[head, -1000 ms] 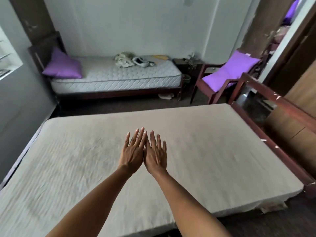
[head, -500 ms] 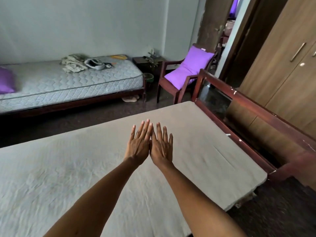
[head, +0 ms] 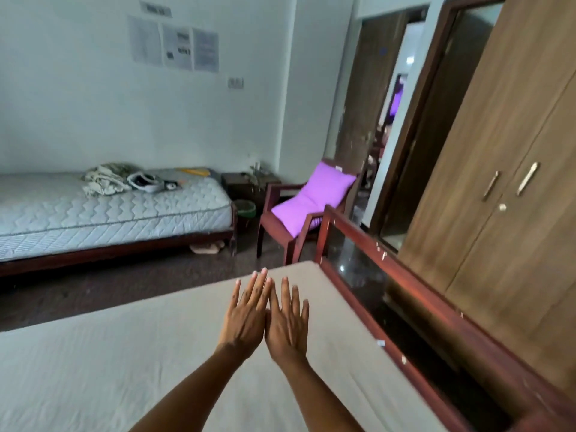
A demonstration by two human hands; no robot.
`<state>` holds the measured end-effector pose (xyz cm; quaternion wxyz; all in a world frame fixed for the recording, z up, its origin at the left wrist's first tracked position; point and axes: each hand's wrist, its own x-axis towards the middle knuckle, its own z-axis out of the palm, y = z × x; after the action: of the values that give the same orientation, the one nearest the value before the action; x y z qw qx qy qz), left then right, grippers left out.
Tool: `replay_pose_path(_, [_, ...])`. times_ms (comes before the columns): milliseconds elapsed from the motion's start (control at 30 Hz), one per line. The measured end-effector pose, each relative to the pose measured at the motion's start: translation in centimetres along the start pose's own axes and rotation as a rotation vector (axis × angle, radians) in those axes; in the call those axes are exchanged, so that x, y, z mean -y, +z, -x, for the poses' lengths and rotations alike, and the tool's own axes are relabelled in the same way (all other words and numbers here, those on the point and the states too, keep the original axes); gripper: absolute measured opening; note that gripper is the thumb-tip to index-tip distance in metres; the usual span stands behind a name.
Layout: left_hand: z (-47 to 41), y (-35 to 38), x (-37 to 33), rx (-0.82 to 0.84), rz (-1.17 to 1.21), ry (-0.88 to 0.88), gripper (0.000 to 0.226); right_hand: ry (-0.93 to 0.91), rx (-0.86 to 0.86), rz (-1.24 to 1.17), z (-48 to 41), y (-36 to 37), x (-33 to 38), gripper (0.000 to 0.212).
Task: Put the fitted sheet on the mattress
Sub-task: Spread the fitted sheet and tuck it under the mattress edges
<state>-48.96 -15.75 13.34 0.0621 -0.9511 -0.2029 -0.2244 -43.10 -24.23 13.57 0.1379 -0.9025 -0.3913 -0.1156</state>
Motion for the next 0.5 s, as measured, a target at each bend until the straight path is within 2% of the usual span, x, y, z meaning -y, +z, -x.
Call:
replay_pose_path(100, [-4.7,0.0,-3.3,-0.062,-0.021,-0.089,0.059,-0.123,-0.047,-0.068,-4.3,-1.4,-4.8,0.054])
replay_pose_path(300, [-11.6,-2.0,-7.4,-0.113,-0.121,-0.21,0.058,-0.311,-0.202,-0.056,-11.2,-3.6,-10.8,0.057])
replay_pose_path(500, [-14.5,-2.8,-9.3,-0.074,-0.178,-0.31,0.059,-0.374,-0.217,-0.084,-14.9,-4.6,-12.9,0.06])
